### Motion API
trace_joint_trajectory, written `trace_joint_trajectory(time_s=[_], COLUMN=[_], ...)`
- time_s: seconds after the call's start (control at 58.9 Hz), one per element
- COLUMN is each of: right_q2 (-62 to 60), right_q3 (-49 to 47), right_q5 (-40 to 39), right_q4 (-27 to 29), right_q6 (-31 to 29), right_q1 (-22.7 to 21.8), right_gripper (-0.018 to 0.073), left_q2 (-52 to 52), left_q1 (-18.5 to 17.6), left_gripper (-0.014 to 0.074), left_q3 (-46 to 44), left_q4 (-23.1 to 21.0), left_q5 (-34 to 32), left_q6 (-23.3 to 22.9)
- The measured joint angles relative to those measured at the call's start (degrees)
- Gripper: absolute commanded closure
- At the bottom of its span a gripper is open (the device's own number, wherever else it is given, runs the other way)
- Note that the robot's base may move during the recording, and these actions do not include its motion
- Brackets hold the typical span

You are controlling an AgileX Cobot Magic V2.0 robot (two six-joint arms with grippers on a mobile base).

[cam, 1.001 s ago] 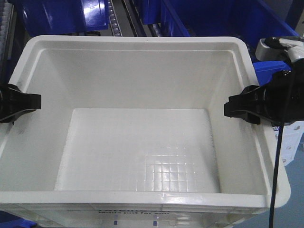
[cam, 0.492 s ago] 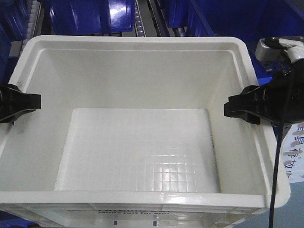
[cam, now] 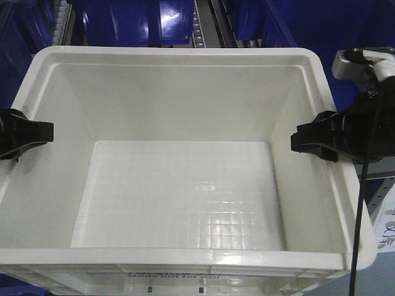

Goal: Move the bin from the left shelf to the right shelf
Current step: 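Hold the tote with both grippers while approaching the target shelf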

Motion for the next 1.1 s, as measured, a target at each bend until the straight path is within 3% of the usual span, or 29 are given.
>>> trace_joint_trajectory(time_s=[1.103], right_q2=[0.0], right_q3=[0.0], right_q5=[0.15], right_q4=[0.0], right_q6=[0.0], right_q1=[0.0], right_gripper=[0.0564], left_q2=[0.0], left_q1=[0.0], left_gripper=[0.0602], left_q3=[0.0], left_q4=[0.0], left_q5=[0.0], left_q6=[0.02])
